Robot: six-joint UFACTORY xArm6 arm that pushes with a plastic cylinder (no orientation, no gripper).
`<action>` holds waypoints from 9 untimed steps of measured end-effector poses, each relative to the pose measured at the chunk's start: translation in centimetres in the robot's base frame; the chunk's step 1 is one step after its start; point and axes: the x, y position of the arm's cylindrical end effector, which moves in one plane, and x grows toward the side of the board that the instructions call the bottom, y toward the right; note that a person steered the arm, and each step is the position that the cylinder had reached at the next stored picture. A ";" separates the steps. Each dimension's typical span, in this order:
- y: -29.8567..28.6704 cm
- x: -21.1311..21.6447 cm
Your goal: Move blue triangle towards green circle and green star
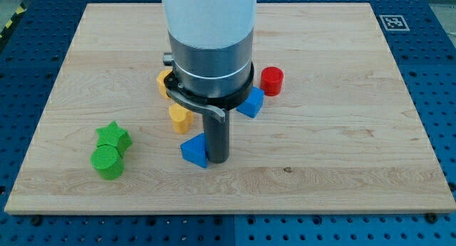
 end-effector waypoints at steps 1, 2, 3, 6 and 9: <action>-0.5 -0.1; -0.9 -1.1; -0.9 -1.1; -6.4 -1.0; -7.7 -1.0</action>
